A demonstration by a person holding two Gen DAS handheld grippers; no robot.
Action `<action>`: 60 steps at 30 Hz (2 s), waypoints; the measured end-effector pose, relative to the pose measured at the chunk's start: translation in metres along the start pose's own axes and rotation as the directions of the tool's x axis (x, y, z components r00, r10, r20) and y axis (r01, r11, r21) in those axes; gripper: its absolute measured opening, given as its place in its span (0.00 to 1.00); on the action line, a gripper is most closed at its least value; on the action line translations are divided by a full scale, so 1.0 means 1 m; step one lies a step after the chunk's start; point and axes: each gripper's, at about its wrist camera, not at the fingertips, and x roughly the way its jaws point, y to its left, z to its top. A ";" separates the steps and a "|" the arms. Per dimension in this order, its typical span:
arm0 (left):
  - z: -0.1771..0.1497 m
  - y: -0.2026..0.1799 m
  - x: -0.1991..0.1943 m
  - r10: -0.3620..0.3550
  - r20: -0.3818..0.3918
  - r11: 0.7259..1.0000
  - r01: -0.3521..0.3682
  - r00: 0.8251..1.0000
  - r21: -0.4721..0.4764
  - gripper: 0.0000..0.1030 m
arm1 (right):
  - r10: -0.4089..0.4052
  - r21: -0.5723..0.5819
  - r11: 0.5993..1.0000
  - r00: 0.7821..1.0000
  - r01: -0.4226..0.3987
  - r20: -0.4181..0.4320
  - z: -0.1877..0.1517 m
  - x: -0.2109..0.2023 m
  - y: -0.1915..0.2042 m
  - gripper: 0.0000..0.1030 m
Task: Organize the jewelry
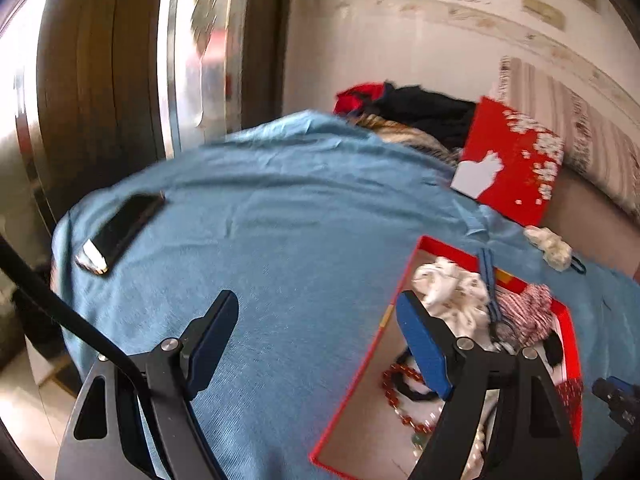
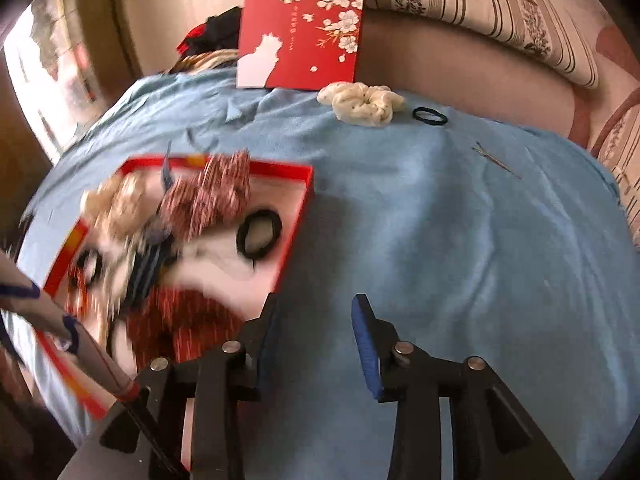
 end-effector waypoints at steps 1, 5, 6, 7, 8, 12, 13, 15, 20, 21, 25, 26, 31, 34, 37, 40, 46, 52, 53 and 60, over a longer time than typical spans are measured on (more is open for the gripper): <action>-0.002 -0.003 -0.012 0.014 0.032 1.000 -0.014 0.999 0.009 0.81 | -0.005 -0.021 1.000 1.000 0.004 -0.004 -0.010 -0.006 -0.002 0.39; -0.006 -0.011 -0.072 0.026 0.195 1.000 -0.026 0.980 -0.003 0.98 | -0.023 -0.064 0.998 1.000 0.023 -0.003 -0.044 -0.031 -0.008 0.44; -0.007 -0.014 -0.090 0.033 0.235 0.999 -0.035 0.971 0.004 0.99 | -0.021 -0.067 0.998 1.000 0.021 0.001 -0.052 -0.037 -0.010 0.44; -0.008 -0.017 -0.106 0.051 0.265 0.998 -0.057 0.963 0.013 1.00 | -0.018 -0.066 0.998 1.000 0.019 0.004 -0.056 -0.041 -0.011 0.45; -0.008 -0.019 -0.116 0.066 0.280 0.997 -0.075 0.958 0.020 1.00 | -0.015 -0.065 0.998 1.000 0.016 0.007 -0.062 -0.046 -0.012 0.46; -0.007 -0.027 -0.165 0.071 0.317 0.995 -0.091 0.946 0.050 1.00 | 0.013 -0.048 0.999 0.999 -0.012 0.033 -0.083 -0.067 -0.013 0.48; -0.007 -0.030 -0.177 0.054 0.330 0.996 -0.076 0.942 0.052 1.00 | 0.023 -0.044 0.999 0.999 -0.022 0.039 -0.086 -0.071 -0.013 0.48; -0.008 -0.034 -0.196 0.018 0.357 0.998 -0.040 0.934 0.055 1.00 | 0.037 -0.040 0.999 0.998 -0.034 0.056 -0.091 -0.079 -0.010 0.49; -0.018 -0.046 -0.207 -0.144 0.308 0.989 0.127 0.940 0.076 1.00 | 0.055 -0.046 0.998 0.993 -0.051 0.101 -0.100 -0.097 -0.005 0.55; -0.022 -0.049 -0.206 -0.150 0.286 0.988 0.133 0.946 0.078 1.00 | 0.054 -0.048 0.998 0.993 -0.049 0.105 -0.101 -0.099 -0.004 0.55; -0.042 -0.068 -0.197 -0.158 0.207 0.985 0.139 0.965 0.102 1.00 | 0.041 -0.057 0.998 0.992 -0.035 0.115 -0.108 -0.103 -0.004 0.56; -0.047 -0.074 -0.196 -0.161 0.195 0.984 0.141 0.968 0.110 1.00 | 0.041 -0.057 0.998 0.993 -0.035 0.115 -0.110 -0.103 -0.004 0.56; -0.070 -0.096 -0.184 -0.220 0.072 0.968 0.208 0.973 0.141 1.00 | 0.048 -0.036 0.998 0.994 -0.045 0.097 -0.117 -0.097 -0.010 0.57; -0.081 -0.109 -0.169 -0.216 -0.039 0.962 0.219 0.976 0.166 1.00 | 0.045 -0.026 0.999 0.995 -0.043 0.085 -0.121 -0.093 -0.011 0.57; -0.092 -0.113 -0.157 -0.209 -0.118 0.960 0.227 0.971 0.166 1.00 | 0.028 -0.024 0.999 0.997 -0.026 0.077 -0.121 -0.089 -0.012 0.57; -0.102 -0.114 -0.148 -0.173 -0.159 0.965 0.199 0.972 0.170 1.00 | 0.015 -0.020 1.000 0.997 -0.013 0.072 -0.122 -0.086 -0.013 0.58; -0.107 -0.113 -0.141 -0.097 -0.158 0.970 0.129 0.983 0.206 1.00 | 0.007 -0.028 1.000 0.999 -0.005 0.053 -0.122 -0.079 -0.009 0.60; -0.108 -0.108 -0.130 -0.088 -0.193 0.969 0.129 0.977 0.210 1.00 | -0.006 -0.062 0.998 0.999 0.009 0.049 -0.121 -0.076 0.002 0.60; -0.108 -0.107 -0.128 -0.085 -0.198 0.969 0.127 0.977 0.211 1.00 | -0.010 -0.068 0.998 0.999 0.013 0.051 -0.120 -0.076 0.003 0.60; -0.108 -0.101 -0.122 -0.078 -0.217 0.971 0.123 0.973 0.206 1.00 | -0.021 -0.087 0.996 0.998 0.026 0.056 -0.116 -0.076 0.011 0.63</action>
